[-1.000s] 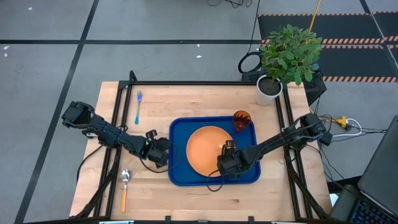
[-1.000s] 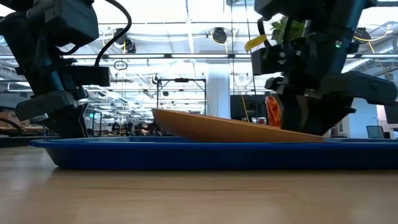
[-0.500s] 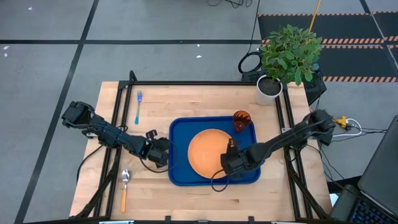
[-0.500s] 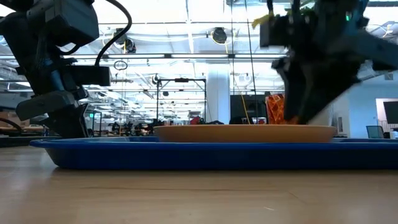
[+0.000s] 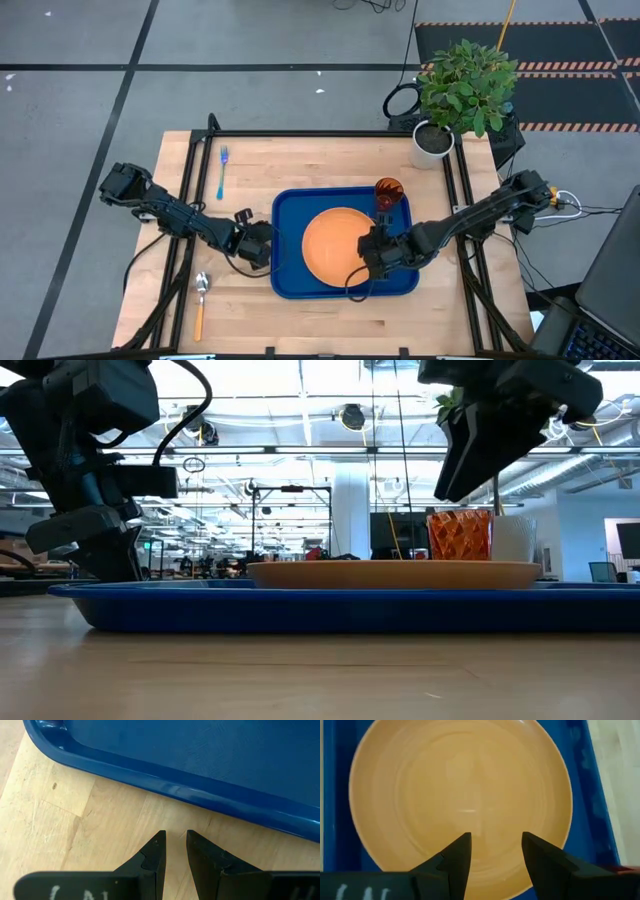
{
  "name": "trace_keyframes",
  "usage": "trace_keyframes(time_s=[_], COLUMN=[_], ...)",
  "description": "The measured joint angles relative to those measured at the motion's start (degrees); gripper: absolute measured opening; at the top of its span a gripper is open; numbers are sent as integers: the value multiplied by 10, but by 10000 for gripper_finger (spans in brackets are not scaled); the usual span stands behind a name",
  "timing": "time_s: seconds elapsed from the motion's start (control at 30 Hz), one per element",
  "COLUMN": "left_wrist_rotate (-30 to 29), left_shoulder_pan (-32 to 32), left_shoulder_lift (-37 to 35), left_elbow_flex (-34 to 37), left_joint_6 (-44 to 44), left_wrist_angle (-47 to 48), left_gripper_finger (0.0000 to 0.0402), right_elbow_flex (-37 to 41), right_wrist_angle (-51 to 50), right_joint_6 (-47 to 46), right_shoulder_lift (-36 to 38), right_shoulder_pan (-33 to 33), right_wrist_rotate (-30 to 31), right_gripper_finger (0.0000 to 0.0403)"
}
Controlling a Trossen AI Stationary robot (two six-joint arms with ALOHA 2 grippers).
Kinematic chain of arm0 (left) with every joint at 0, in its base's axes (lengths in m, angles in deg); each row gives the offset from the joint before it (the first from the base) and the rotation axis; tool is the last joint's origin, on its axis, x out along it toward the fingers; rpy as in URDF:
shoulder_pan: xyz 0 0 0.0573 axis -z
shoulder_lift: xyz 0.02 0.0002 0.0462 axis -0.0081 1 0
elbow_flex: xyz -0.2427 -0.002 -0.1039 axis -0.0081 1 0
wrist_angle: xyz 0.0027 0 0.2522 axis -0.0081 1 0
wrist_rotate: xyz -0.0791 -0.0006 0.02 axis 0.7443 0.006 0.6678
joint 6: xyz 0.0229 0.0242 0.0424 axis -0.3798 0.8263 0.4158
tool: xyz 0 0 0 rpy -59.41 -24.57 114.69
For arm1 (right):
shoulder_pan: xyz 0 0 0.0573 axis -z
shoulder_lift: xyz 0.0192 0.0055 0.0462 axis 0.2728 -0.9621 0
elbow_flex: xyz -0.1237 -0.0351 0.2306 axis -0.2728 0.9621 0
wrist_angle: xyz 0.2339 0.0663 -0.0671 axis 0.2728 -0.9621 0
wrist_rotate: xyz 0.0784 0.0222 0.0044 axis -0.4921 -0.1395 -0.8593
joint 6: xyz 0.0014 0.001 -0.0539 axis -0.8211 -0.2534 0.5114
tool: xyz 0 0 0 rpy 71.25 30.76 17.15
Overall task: Pick and place plate/cup/fork/spoon on tray
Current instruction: Adjust the blue tray
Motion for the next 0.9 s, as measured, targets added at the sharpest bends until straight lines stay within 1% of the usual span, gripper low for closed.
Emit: trace_keyframes(time_s=[0.07,0.13,0.2,0.23,0.37,0.43,0.57,0.67,0.8,0.9], left_wrist_rotate=[0,0,0,0,0,1,1,0,1,1], left_shoulder_pan=[0,4,11,15,21,21,21,25,34,36], left_shoulder_lift=[0,0,0,0,0,0,0,0,0,0], left_elbow_flex=[0,0,0,0,0,0,0,0,0,0], left_joint_6=[0,0,2,2,-1,-6,-16,-25,-25,-27], left_wrist_angle=[0,0,-1,-1,-1,-1,-1,0,12,15], left_gripper_finger=[81,81,81,81,81,81,81,81,81,81], right_elbow_flex=[0,0,0,0,0,4,35,86,166,203], right_wrist_angle=[-6,-35,-94,-139,-297,-335,-342,-339,-326,-320], right_joint_6=[-8,-28,-66,-93,-212,-259,-301,-332,-363,-399], right_shoulder_lift=[0,4,13,18,23,23,23,23,23,26], right_shoulder_pan=[0,0,0,0,-1,-8,-24,-30,-44,-65], right_wrist_rotate=[14,28,27,21,-76,-96,-94,-103,-181,-197], right_gripper_finger=[169,169,169,169,169,169,169,169,169,169])
